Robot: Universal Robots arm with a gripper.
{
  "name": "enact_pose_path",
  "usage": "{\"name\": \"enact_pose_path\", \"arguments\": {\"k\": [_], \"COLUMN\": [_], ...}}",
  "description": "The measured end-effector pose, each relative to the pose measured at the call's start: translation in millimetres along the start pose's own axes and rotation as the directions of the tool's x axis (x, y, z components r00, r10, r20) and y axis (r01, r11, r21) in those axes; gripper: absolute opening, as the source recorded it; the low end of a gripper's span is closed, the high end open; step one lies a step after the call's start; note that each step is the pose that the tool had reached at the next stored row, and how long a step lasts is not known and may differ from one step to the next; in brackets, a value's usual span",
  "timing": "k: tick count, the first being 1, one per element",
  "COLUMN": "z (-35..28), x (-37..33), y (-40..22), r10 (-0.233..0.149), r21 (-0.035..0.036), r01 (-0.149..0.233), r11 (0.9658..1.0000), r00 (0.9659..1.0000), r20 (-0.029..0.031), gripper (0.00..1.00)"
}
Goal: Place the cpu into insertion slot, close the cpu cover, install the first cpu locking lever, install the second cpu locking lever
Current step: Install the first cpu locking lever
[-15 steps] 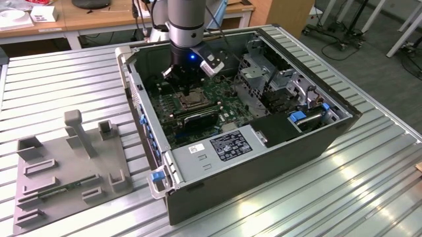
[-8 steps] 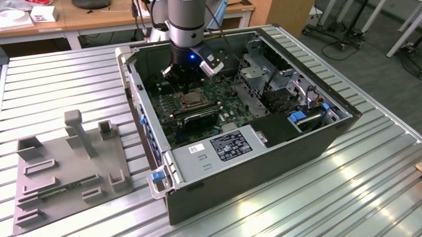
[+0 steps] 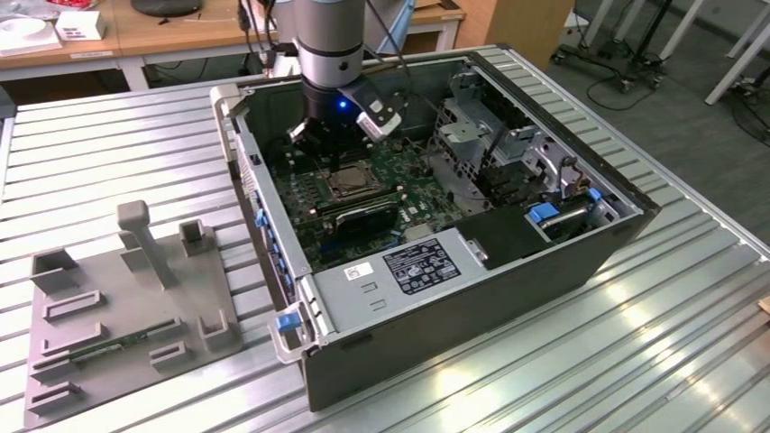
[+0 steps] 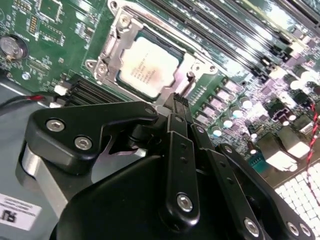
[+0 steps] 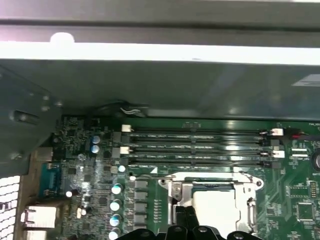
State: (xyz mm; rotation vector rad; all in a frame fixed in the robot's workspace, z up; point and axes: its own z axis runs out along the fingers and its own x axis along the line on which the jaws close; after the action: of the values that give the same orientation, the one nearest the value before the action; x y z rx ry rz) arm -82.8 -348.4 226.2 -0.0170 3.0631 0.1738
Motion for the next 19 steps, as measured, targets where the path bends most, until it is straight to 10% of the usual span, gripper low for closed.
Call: {"name": "enact_pose_path", "arguments": {"k": [8, 12, 19], "z": [-0.8, -3.2, -3.7], "x": [3.5, 3.3, 9.9], "y": [0.0, 0.0, 0.1], "r10": [0.0, 0.003, 0.003], "r21": [-0.0027, -0.0422, -0.0458], "r01": [0.0, -0.003, -0.002], "r11": [1.0, 0.9991, 0.9989], "r00": [1.0, 1.0, 0.9999], "r20": [0.005, 0.0057, 0.0101], "gripper": [0.1, 0.1, 0.1]}}
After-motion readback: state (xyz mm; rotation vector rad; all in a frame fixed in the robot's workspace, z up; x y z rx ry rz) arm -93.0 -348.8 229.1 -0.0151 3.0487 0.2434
